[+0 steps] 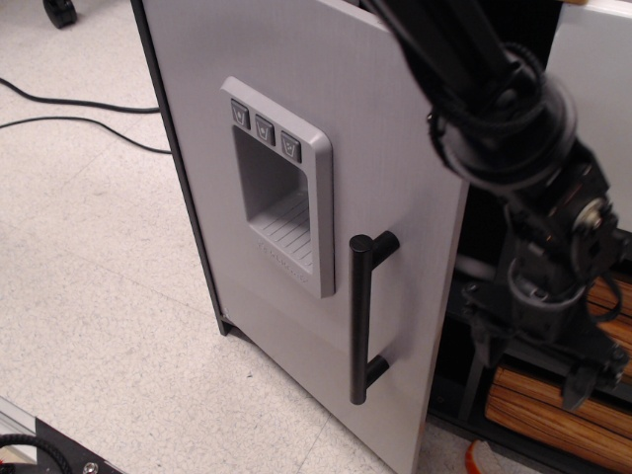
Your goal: Open fridge
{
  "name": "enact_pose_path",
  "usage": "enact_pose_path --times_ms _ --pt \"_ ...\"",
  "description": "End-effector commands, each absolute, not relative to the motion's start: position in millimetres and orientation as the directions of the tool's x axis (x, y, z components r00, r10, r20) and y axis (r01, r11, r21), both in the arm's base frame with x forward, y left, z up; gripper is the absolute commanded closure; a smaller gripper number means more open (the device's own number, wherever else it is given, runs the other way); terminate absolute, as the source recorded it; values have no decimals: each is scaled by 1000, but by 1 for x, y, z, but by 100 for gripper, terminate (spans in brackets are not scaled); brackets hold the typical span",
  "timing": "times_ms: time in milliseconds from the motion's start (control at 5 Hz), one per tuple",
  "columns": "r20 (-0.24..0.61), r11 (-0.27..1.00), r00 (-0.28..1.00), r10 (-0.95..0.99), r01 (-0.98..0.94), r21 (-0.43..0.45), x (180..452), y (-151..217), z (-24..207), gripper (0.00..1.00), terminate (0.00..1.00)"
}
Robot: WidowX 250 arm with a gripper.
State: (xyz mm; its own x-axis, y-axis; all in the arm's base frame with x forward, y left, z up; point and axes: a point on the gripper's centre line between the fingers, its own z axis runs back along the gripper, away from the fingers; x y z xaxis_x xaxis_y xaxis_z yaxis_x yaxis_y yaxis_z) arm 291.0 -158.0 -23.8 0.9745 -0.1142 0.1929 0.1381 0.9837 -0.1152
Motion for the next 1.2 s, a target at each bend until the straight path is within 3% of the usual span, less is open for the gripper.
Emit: enact_pose_path --times_ms 0,200,400,1000 --pt "267 991 963 -32 66 -120 326 -140 12 0 0" --pt "263 992 965 -14 47 -119 327 -127 21 0 0" --pt "262 993 965 -18 47 -105 312 -113 32 0 0" --pt "238 993 971 18 11 -118 244 -34 76 0 0"
